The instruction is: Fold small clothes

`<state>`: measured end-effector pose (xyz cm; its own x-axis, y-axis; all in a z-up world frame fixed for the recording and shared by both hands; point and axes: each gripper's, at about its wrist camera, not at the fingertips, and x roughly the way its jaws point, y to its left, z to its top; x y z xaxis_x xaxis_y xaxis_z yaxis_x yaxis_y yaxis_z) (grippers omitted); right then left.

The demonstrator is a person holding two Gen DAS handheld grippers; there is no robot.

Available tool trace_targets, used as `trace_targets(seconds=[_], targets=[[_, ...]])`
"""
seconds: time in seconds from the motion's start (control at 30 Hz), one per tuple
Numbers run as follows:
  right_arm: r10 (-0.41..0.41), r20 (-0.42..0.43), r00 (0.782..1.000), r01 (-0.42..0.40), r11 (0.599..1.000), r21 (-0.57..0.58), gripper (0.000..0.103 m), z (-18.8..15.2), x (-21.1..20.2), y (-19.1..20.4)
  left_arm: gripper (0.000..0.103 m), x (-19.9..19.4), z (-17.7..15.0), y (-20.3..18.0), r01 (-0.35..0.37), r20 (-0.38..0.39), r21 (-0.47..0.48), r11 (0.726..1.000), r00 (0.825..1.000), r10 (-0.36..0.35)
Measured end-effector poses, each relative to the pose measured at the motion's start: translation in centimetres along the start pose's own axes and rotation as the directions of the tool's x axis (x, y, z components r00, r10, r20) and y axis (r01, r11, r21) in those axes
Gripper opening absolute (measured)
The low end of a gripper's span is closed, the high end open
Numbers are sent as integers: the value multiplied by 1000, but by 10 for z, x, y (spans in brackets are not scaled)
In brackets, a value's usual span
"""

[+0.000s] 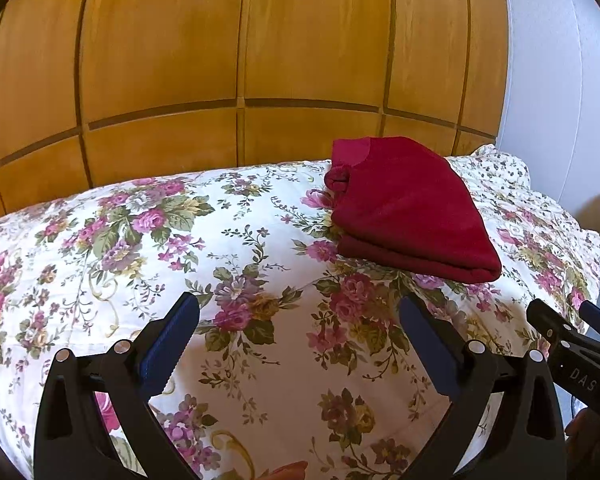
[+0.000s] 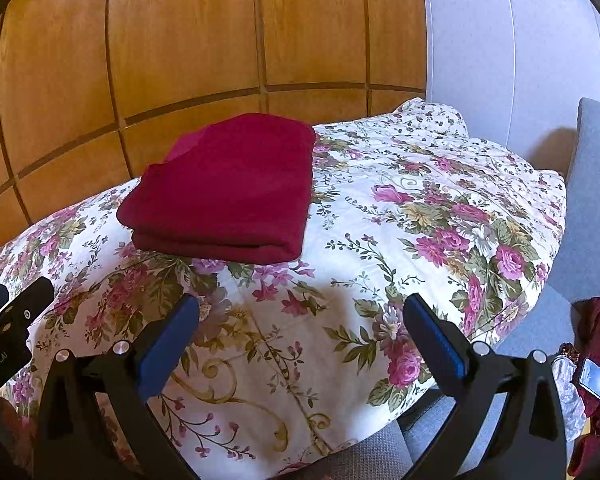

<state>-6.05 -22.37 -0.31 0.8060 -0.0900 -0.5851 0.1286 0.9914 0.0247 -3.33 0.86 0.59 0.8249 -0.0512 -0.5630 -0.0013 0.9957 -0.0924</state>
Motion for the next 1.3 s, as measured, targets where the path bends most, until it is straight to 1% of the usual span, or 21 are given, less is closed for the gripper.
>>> trace_targets(seconds=[0.6,1.3], targets=[[8,-6,1000,-8,1000,-1,101,-2,2,1,99,2,-4,-2,-3,-19,-13,1000,1000,3],[16,-11,1000,-17,1000,-4,101,-5,4,1,99,3,-6,-3,-9,-24,-11,1000,1000,9]])
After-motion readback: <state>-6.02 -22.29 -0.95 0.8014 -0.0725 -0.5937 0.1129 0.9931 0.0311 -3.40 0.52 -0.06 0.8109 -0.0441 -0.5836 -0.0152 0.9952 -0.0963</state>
